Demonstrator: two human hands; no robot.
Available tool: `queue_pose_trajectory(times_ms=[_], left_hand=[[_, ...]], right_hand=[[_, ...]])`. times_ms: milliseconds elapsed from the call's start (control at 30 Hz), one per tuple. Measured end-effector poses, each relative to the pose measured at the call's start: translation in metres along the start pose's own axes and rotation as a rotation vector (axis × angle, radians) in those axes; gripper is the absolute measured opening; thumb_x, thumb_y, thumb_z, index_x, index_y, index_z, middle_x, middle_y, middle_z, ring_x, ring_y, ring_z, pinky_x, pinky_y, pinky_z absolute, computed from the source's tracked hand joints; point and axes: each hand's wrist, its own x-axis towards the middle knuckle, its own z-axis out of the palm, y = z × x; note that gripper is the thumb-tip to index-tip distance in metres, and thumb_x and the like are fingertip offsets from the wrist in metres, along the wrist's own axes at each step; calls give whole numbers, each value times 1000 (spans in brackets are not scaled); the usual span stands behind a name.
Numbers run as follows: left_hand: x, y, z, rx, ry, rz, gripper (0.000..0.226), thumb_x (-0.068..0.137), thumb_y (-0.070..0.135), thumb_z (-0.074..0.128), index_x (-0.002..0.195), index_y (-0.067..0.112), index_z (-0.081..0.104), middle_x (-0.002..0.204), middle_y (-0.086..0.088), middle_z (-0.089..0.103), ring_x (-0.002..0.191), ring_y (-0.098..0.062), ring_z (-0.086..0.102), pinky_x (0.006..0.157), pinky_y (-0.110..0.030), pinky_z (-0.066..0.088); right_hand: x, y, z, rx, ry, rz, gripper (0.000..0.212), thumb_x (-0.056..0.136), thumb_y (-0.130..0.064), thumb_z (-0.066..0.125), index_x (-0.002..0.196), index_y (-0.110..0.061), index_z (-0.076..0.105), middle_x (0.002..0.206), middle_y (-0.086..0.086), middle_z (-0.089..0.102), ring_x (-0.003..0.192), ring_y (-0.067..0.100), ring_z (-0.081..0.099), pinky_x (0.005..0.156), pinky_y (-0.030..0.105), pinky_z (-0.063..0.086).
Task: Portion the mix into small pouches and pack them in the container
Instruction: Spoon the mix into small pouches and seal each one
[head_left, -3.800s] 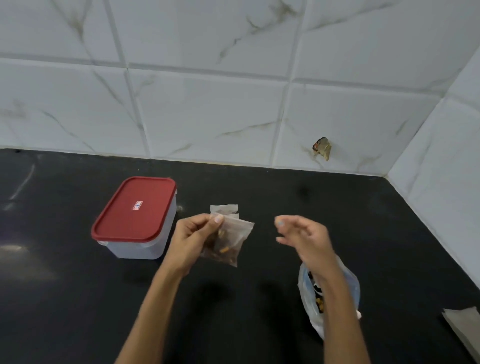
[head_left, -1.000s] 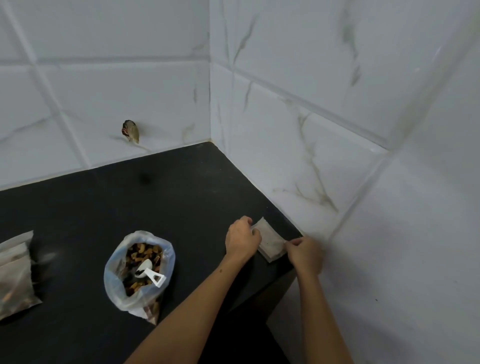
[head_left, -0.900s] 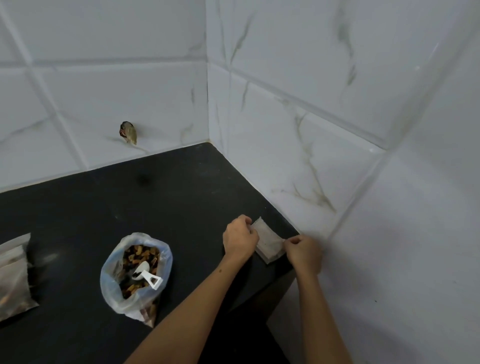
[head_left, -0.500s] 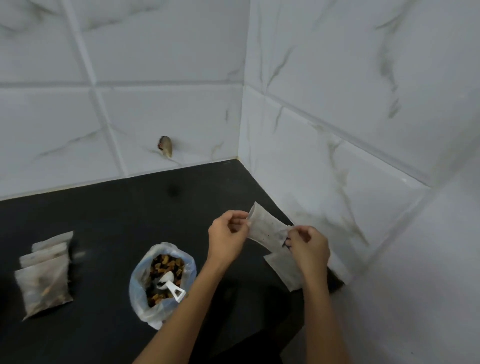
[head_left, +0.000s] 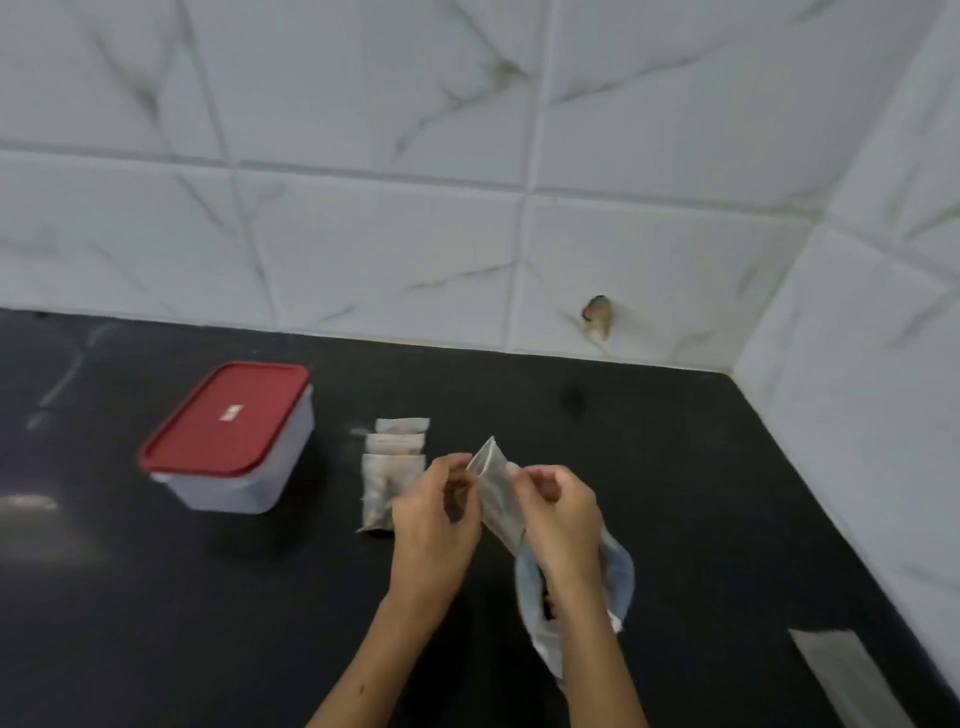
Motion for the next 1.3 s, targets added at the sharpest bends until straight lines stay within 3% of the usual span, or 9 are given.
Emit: queue_pose_trajectory(times_ms=[100,267,367,500,633,867,967,1100,1300], left_hand=[[5,-16,-18,88,-32,46,44,81,4,72,120,16,56,91,11,67,83,9,63,72,-1,45],[8,-30,-37,29,-9,178,61,77,15,74,115,42,34,102,10,65,87,4,66,74,-13,54],[14,-36,-44,35,-33,273,66,68,30,77,123,26,40,119,4,54,105,-10,61,83,-23,54],[27,-51,-46,266,-236,282,107,61,58,74,145,15,23,147,0,38,134,-16,39,110,-34,33],[32,-56,-37,304,-265,267,97,65,48,75,143,17,26,138,-2,49,127,-16,47,108,-36,33],[34,-59,-21,237,-219,307,78,62,22,82,129,24,42,108,2,55,98,-3,48,84,-21,38],[33,-56,-15,227,-206,321,63,68,28,71,125,24,45,105,4,54,92,3,44,80,-16,37],[27,-51,-8,194,-203,328,60,67,34,61,124,21,47,109,7,57,100,1,47,91,-18,36],[20,-43,5,81,-197,219,56,65,40,59,117,17,53,108,10,61,95,1,51,89,-18,40]], right_hand=[[-1,-12,38,99,-186,116,8,87,-25,66,85,-18,70,81,0,73,80,13,70,80,37,58],[0,-21,59,125,-179,134,15,87,-8,62,81,-15,73,78,3,74,79,18,71,80,40,58],[-1,-26,55,115,-176,130,13,88,-8,62,81,-15,71,76,5,71,76,16,68,72,31,57],[-6,-34,49,144,-287,142,13,84,-1,65,88,-13,67,73,5,71,67,15,66,59,27,55],[-7,-32,44,59,-327,40,17,80,6,63,85,-11,62,72,6,69,66,17,64,58,25,53],[-8,-32,32,-553,-222,-302,33,91,-2,49,67,-21,61,85,-9,58,78,3,55,60,11,41],[-6,-33,29,-555,-274,-280,35,94,-2,46,66,-19,59,106,-11,45,88,-2,47,64,5,36],[-7,-34,27,-521,-363,-283,32,96,-1,44,102,-17,70,127,-11,41,109,1,39,76,4,31],[-12,-39,12,-565,-454,-212,27,94,1,45,85,-8,69,148,-6,31,127,10,38,88,18,39]])
